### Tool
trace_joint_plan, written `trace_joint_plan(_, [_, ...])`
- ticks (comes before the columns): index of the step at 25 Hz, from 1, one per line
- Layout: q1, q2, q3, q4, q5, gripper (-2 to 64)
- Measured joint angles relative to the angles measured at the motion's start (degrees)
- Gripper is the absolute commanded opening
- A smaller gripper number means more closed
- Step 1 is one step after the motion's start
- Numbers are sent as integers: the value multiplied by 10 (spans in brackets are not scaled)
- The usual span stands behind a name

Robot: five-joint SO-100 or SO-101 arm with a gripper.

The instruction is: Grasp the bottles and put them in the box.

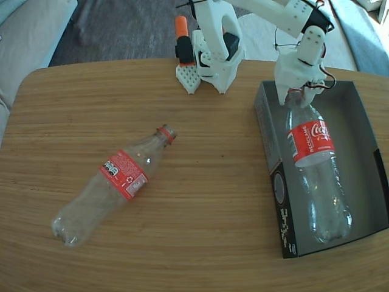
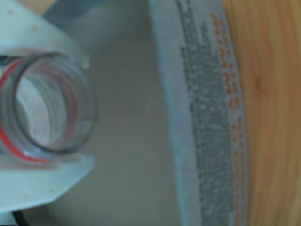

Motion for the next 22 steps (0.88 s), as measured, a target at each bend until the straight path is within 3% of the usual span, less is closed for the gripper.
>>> trace_joint_plan(15, [0,-36,0,-23,2,-1])
trace_joint_plan(19, [0,-36,0,-23,2,125])
trace_joint_plan(22, [0,-36,0,-23,2,157])
